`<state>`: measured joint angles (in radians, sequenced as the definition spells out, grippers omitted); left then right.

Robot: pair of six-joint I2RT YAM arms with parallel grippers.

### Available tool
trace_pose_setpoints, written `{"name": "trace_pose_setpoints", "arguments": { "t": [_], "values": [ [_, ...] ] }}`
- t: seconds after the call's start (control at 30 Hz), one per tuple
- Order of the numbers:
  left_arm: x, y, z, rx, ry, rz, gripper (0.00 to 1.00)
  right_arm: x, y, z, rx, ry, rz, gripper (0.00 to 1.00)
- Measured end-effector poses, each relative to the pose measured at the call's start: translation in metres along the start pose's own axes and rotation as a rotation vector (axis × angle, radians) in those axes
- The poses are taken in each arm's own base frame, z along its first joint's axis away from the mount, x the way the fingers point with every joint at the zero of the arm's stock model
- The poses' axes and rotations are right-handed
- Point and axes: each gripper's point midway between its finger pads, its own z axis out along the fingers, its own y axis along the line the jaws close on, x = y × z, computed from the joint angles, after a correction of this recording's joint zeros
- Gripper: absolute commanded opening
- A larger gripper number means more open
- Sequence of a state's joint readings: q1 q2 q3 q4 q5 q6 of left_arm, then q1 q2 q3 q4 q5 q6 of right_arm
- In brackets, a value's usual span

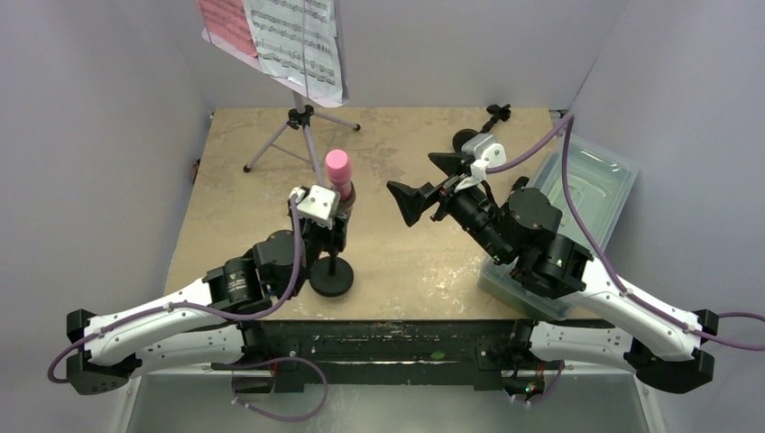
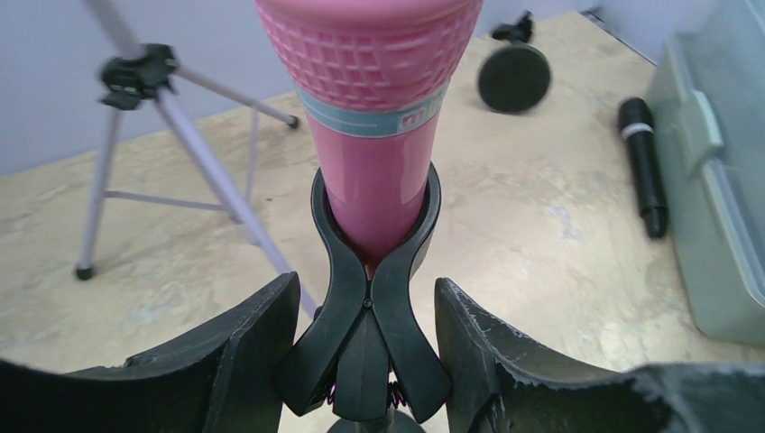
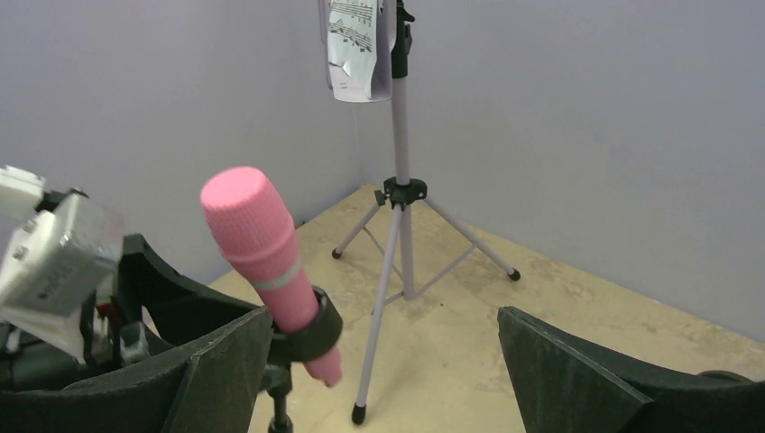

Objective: Set up the instrument practice props

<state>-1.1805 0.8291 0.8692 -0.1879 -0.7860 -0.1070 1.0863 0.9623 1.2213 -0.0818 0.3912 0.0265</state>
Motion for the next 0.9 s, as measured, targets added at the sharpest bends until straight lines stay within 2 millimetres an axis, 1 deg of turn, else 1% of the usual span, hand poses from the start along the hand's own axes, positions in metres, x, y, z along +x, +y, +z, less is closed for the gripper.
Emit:
{"name": "trace_pose_setpoints", "arguments": {
  "t": [0.17,0.2,0.33,0.4,0.43,0.47,0.57,0.63,0.77,0.9],
  "values": [
    [-0.023,0.040,-0.008,-0.190,-0.037,0.042,0.21,0.002,-0.003,0.000,0.013,0.003,-0.003,0.99],
    [-0.027,0.046,-0.009,-0.227,-0.041,0.058,0.17,0.002,-0.003,0.000,0.015,0.003,-0.004,0.99],
    [-0.040,0.081,-0.008,-0.412,-0.057,0.122,0.14,0.005,-0.004,-0.002,0.019,0.008,-0.007,0.99],
    [-0.046,0.109,-0.004,-0.517,-0.065,0.114,0.13,0.007,-0.004,-0.002,0.019,0.010,-0.008,0.99],
    [-0.048,0.129,-0.003,-0.589,-0.070,0.101,0.13,0.007,-0.004,-0.002,0.019,0.011,-0.009,0.99],
    [-0.050,0.154,-0.003,-0.679,-0.076,0.082,0.13,0.008,-0.004,-0.002,0.019,0.013,-0.009,0.99],
    [-0.051,0.202,-0.006,-0.854,-0.083,0.054,0.13,0.009,-0.005,-0.002,0.020,0.015,-0.011,0.99],
    [-0.050,0.225,-0.005,-0.944,-0.090,0.039,0.13,0.009,-0.005,-0.002,0.021,0.015,-0.011,0.99],
    [-0.044,0.253,0.011,-1.028,-0.121,-0.004,0.13,0.007,-0.008,-0.005,0.029,0.009,-0.011,0.99],
    [-0.031,0.279,0.033,-1.086,-0.158,-0.060,0.13,0.006,-0.009,-0.006,0.032,0.007,-0.010,0.99]
  ]
}}
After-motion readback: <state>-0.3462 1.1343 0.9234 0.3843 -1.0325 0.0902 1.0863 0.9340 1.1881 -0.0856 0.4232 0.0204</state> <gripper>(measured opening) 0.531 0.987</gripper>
